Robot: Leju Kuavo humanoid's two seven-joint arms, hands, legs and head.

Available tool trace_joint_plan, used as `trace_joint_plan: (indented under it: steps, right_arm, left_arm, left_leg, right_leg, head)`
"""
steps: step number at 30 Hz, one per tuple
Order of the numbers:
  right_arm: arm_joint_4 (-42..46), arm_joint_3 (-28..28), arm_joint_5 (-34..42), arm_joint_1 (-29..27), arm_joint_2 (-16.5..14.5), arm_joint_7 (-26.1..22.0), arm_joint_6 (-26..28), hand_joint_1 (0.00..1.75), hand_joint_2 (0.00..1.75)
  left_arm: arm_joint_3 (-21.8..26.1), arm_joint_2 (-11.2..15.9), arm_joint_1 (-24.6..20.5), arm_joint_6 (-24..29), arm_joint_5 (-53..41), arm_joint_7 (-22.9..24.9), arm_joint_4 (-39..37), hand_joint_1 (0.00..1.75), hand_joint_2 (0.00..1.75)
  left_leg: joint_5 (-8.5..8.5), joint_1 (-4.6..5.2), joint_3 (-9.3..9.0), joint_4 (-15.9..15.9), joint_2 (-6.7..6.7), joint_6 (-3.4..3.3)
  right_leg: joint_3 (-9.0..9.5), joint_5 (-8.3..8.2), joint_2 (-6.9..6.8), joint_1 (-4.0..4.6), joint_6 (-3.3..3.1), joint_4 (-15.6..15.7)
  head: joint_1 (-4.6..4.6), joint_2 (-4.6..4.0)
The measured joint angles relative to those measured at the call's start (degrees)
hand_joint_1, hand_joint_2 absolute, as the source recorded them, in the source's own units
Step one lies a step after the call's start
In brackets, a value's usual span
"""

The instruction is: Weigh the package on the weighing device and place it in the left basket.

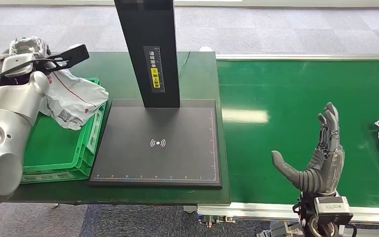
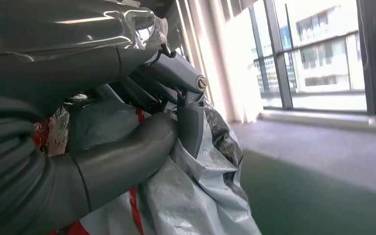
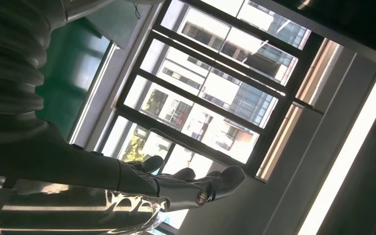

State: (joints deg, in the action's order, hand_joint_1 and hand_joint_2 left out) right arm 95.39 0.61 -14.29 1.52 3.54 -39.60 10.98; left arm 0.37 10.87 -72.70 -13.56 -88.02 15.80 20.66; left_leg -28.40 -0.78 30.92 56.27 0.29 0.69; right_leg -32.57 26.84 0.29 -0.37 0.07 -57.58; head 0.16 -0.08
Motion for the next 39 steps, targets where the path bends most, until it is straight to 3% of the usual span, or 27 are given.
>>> trace_joint_plan:
  steps: [7,11,19,29,34,39]
  right_arm:
    - [-0.01,-0.39,-0.27,0.13,0.05,-0.09,-0.11,0.0,1.75]
    - [-0.01,-0.41,-0.53,0.14,0.03,-0.09,-0.21,0.0,1.75]
    - [-0.01,-0.66,-1.04,0.1,0.03,0.16,-1.1,0.0,1.75]
    - [0.01,-0.89,-1.16,-0.31,-0.08,0.27,-1.13,0.0,1.75]
    - [0.33,-1.02,-1.42,-0.82,-0.49,0.0,-1.19,0.0,1.75]
    - [1.35,-1.35,-1.84,-2.02,-1.15,-0.19,-1.31,0.0,1.75]
  left_arm:
    - [-0.81,-0.57,0.2,-5.77,-0.28,0.43,-1.86,1.75,1.75]
    - [-1.26,-0.66,0.46,-4.52,-0.44,1.38,-2.16,0.02,1.75]
    - [-1.37,-0.79,0.78,3.83,-0.32,1.62,-2.15,0.0,1.75]
    - [-2.76,-1.08,0.82,7.43,-0.48,2.16,-2.13,0.0,1.75]
    - [-2.91,-0.92,1.38,18.81,0.67,0.41,-1.32,0.0,1.75]
    - [-1.49,-0.8,3.83,35.21,10.0,-11.54,1.81,0.0,1.75]
  left_leg:
    - [0.0,0.0,0.02,0.0,-0.02,0.0]
    - [0.0,0.0,0.02,0.0,-0.03,0.0]
    - [0.0,0.0,0.02,0.0,-0.02,0.0]
    - [0.0,0.0,0.01,0.0,-0.01,0.0]
    - [0.0,0.0,0.02,0.0,-0.01,0.0]
    - [0.0,0.0,0.01,0.0,-0.02,0.0]
  right_leg:
    - [-0.01,0.0,-0.01,0.0,0.0,0.0]
    - [-0.01,0.0,-0.01,0.0,0.0,0.0]
    - [-0.01,0.0,-0.01,0.0,0.0,0.0]
    - [-0.01,0.0,-0.01,0.0,0.0,0.0]
    - [-0.01,0.0,-0.01,0.0,0.0,0.0]
    - [-0.01,0.0,0.0,0.0,0.0,0.0]
  head:
    - [0.0,-0.01]
    - [0.0,-0.01]
    - [-0.01,0.01]
    - [-0.01,0.0]
    - [0.01,-0.01]
    - [0.01,0.01]
